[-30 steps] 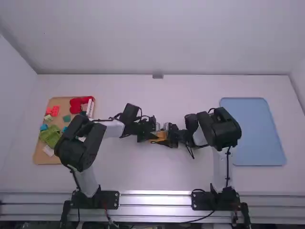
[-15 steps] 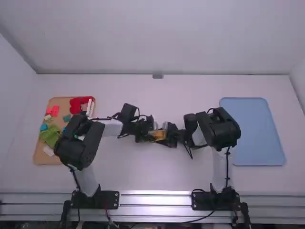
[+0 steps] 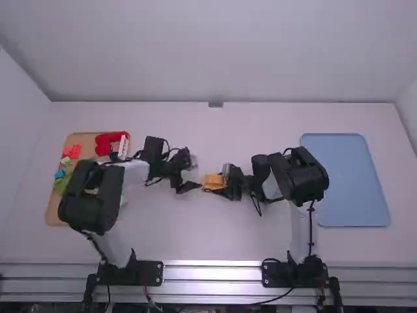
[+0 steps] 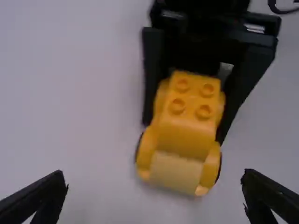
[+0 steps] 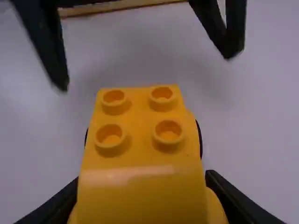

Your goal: Assemble lego blocks to make yellow taxi

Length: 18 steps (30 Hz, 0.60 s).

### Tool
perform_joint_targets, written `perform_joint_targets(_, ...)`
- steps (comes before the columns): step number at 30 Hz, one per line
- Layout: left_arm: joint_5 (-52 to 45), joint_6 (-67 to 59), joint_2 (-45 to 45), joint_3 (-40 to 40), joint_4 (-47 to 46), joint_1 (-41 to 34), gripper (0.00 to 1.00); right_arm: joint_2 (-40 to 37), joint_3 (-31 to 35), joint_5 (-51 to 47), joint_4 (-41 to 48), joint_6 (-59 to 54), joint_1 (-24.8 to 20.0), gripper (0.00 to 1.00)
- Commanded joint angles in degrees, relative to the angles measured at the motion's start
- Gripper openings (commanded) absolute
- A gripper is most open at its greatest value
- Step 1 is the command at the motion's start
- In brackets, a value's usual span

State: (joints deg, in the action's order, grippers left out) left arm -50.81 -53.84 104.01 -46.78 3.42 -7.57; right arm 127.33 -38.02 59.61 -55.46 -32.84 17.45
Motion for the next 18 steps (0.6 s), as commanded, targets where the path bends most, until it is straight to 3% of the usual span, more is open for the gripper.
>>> perform_joint_targets(1,-4.9,6.1,-5.0,0.2,0.3,6.1,0.99,-0.3,-0.5,0.8,-2.1,6.4,-0.4,0.38)
perform_joint_targets(5,3.2,33.7,-6.2,0.2,4.9,13.2,0.99,-6.8,0.8,0.7,-2.8,11.9,-2.9,0.42)
perform_joint_targets(8,19.0,51.0,-6.2,0.2,3.2,14.7,0.99,-15.4,2.8,-0.2,2.2,12.0,-7.0,0.43)
perform_joint_targets(10,30.6,55.9,-6.2,0.2,0.1,14.3,0.99,-22.9,4.3,-4.6,9.5,12.0,-11.3,0.4)
perform_joint_targets(13,38.9,57.5,-6.2,0.3,-2.3,12.8,0.99,-32.7,5.6,-14.0,21.3,9.9,-17.8,0.39)
perform_joint_targets(15,39.9,57.5,-6.2,0.3,-2.6,11.8,0.99,-39.3,6.1,-20.8,28.7,8.5,-23.6,0.39)
perform_joint_targets(18,39.8,57.5,-6.2,0.3,-2.2,11.2,0.99,-44.4,6.9,-27.8,32.7,8.6,-30.5,0.38)
